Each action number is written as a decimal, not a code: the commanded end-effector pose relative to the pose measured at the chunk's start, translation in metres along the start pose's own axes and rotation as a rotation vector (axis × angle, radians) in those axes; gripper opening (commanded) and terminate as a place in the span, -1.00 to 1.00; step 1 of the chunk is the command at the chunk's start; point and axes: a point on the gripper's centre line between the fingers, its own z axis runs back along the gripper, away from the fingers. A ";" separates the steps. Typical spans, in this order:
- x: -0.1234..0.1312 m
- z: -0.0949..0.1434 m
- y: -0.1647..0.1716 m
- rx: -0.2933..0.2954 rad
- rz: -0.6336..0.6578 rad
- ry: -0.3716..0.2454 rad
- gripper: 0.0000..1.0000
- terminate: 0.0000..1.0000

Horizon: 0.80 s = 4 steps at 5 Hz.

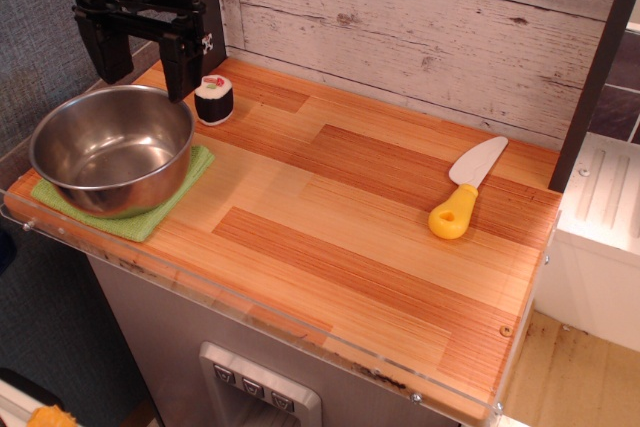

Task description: Take the pot off the green cloth and place it to the left of the yellow knife.

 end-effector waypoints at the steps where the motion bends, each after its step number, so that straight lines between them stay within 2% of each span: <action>1: 0.000 0.000 0.000 0.000 0.000 0.000 1.00 -1.00; 3: -0.011 -0.032 -0.005 0.073 -0.031 0.043 1.00 -1.00; 4: -0.014 -0.044 -0.009 0.088 -0.041 0.061 1.00 -1.00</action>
